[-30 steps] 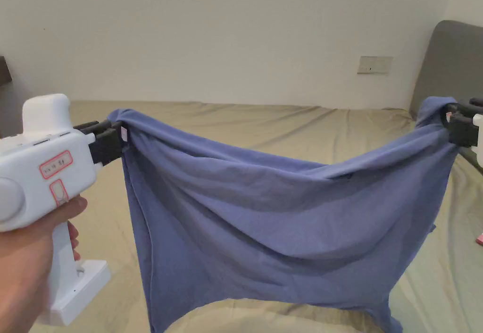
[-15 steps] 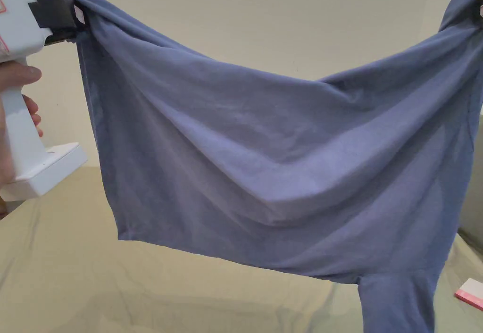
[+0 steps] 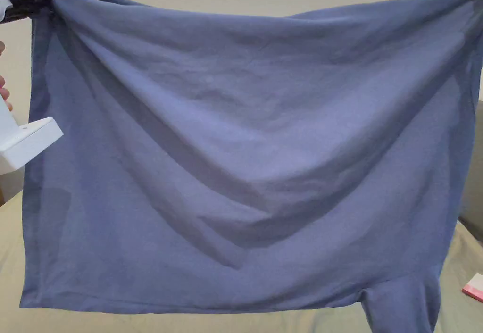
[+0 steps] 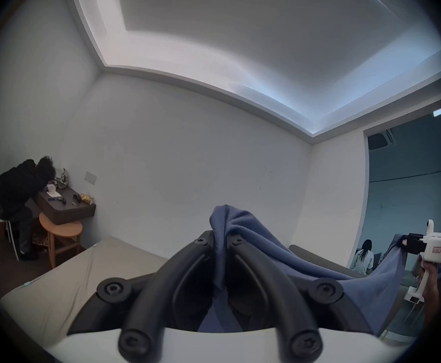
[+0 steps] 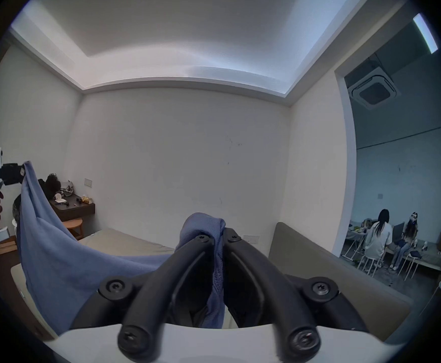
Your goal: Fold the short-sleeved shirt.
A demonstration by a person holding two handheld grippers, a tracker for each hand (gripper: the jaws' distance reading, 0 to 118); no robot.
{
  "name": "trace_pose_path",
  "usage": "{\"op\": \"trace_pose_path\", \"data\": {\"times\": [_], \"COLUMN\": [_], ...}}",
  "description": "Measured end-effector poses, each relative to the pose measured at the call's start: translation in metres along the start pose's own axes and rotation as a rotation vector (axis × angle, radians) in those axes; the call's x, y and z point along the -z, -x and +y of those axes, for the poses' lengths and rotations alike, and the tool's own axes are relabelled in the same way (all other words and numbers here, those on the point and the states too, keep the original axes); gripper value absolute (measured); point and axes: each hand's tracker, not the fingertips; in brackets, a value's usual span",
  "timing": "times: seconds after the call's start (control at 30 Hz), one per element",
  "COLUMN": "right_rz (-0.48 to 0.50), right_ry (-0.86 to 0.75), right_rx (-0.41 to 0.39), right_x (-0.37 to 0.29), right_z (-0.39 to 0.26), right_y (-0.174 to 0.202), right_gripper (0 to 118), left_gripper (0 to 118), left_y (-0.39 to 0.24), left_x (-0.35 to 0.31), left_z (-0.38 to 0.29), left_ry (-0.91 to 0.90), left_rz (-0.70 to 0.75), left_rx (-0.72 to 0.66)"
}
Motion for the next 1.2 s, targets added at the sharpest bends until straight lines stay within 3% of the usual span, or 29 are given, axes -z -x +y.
{"op": "trace_pose_path", "data": {"times": [0.13, 0.33, 0.47, 0.53, 0.6, 0.67, 0.77, 0.87, 1.2], "right_rz": [-0.011, -0.038, -0.010, -0.002, -0.024, 0.001, 0.002, 0.036, 0.051], "right_ry": [0.037, 0.083, 0.085, 0.075, 0.084, 0.120, 0.107, 0.030, 0.156], "right_rx": [-0.063, -0.068, 0.019, 0.006, 0.020, 0.089, 0.086, 0.191, 0.179], "right_x": [0.049, 0.127, 0.187, 0.207, 0.234, 0.258, 0.293, 0.304, 0.359], "right_z": [-0.012, -0.040, -0.062, -0.074, -0.082, -0.090, -0.106, -0.127, -0.208], "right_y": [0.012, 0.020, 0.017, 0.013, 0.009, 0.002, -0.003, -0.001, 0.023], "right_gripper": [7, 6, 6, 6, 6, 6, 6, 6, 6], "left_gripper": [7, 7, 7, 7, 6, 7, 7, 7, 7], "left_y": [0.012, 0.028, 0.034, 0.036, 0.044, 0.047, 0.053, 0.064, 0.097], "left_x": [0.042, 0.112, 0.162, 0.188, 0.216, 0.239, 0.270, 0.287, 0.339], "left_z": [-0.012, -0.028, -0.047, -0.053, -0.058, -0.066, -0.081, -0.102, -0.173], "left_ry": [0.026, 0.098, 0.113, 0.130, 0.140, 0.130, 0.133, 0.061, 0.190], "left_rz": [0.051, 0.051, 0.100, 0.094, 0.079, 0.091, 0.085, 0.076, 0.125], "left_rx": [0.028, 0.060, 0.145, 0.147, 0.107, 0.085, 0.065, 0.024, 0.021]}}
